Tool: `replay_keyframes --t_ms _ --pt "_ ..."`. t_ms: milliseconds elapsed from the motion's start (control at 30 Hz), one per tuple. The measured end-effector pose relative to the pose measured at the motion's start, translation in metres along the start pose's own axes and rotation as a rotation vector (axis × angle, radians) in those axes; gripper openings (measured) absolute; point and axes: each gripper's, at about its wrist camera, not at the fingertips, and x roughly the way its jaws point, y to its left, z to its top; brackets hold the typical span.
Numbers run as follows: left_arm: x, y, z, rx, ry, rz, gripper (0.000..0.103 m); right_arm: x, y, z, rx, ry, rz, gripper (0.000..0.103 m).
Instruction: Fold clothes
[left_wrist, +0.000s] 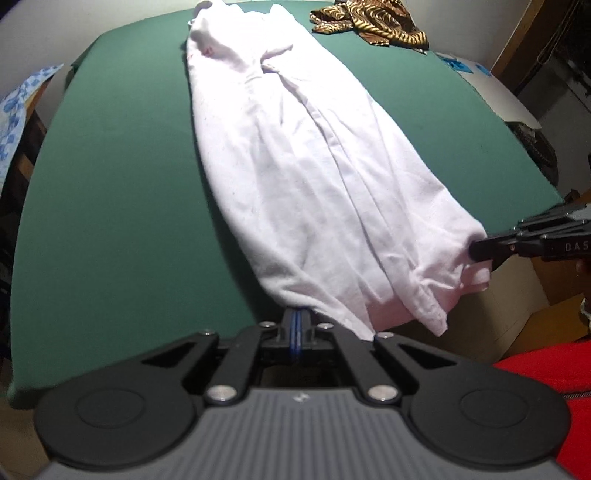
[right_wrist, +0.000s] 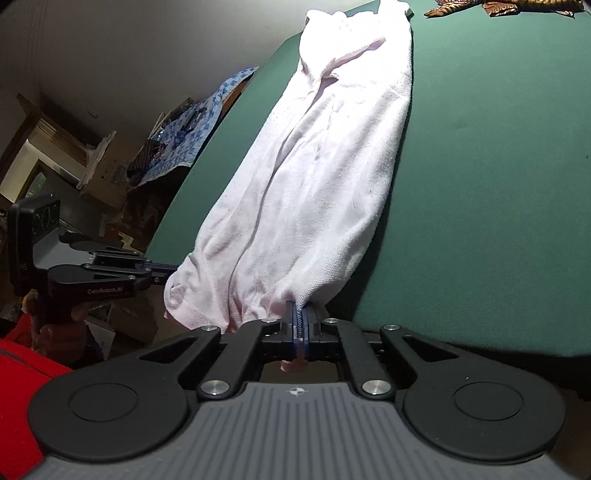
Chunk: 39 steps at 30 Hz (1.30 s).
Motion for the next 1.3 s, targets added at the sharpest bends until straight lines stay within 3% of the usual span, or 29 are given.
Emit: replay_keyframes --t_ms 67,133,200,233,267,333,433,500,667,767,933,967,1067,1200,1300 --pt "0.004 0.005 -0.003 0.027 0.04 0.019 0.0 0.001 0.001 0.002 -0.016 0.02 -0.014 0.003" --pt "0.003 0.016 -0.008 0.026 0.064 -0.011 0.008 0.002 0.002 0.003 -0.034 0.039 -0.028 0.005" --pt "0.001 0.022 -0.007 0.031 0.06 -0.023 0.038 0.002 0.006 0.003 -0.057 0.04 -0.065 0.012" --pt "0.0 0.024 -0.007 0.033 0.057 -0.03 0.043 0.003 0.006 0.003 -0.056 0.049 -0.078 0.015" --pt "0.001 0.026 -0.006 0.036 0.059 -0.039 0.045 0.005 0.007 0.003 -0.052 0.061 -0.083 0.017" --pt "0.007 0.024 -0.003 0.039 0.077 -0.077 0.045 0.009 0.007 0.004 -0.06 0.084 -0.103 0.03" --pt "0.006 0.021 0.0 0.036 0.075 -0.138 0.047 0.01 0.01 0.004 -0.059 0.075 -0.116 0.03" --pt "0.002 0.025 0.0 0.029 0.073 -0.139 0.058 0.009 0.01 0.003 -0.055 0.068 -0.119 0.03" --pt "-0.013 0.041 -0.001 -0.017 0.057 -0.151 0.06 0.008 0.007 -0.002 -0.045 0.064 -0.115 0.03" --pt "-0.006 0.029 0.0 -0.025 0.046 -0.171 0.064 0.01 0.008 -0.004 -0.056 0.059 -0.106 0.03" --pt "0.013 0.018 -0.002 -0.062 0.043 -0.166 0.061 0.01 0.01 -0.006 -0.089 0.048 -0.102 0.03" --pt "0.014 0.015 -0.002 -0.059 0.034 -0.152 0.057 0.01 0.01 -0.007 -0.092 0.045 -0.099 0.03" --pt "0.013 0.001 -0.003 -0.027 0.01 -0.087 0.029 0.01 0.011 -0.007 -0.098 0.039 -0.097 0.029" --pt "0.005 -0.006 -0.009 -0.038 0.006 -0.07 0.011 0.011 0.01 -0.009 -0.11 0.047 -0.101 0.026" --pt "-0.006 -0.012 -0.019 -0.04 0.017 -0.062 0.005 0.011 0.005 -0.012 -0.106 0.056 -0.115 0.024"
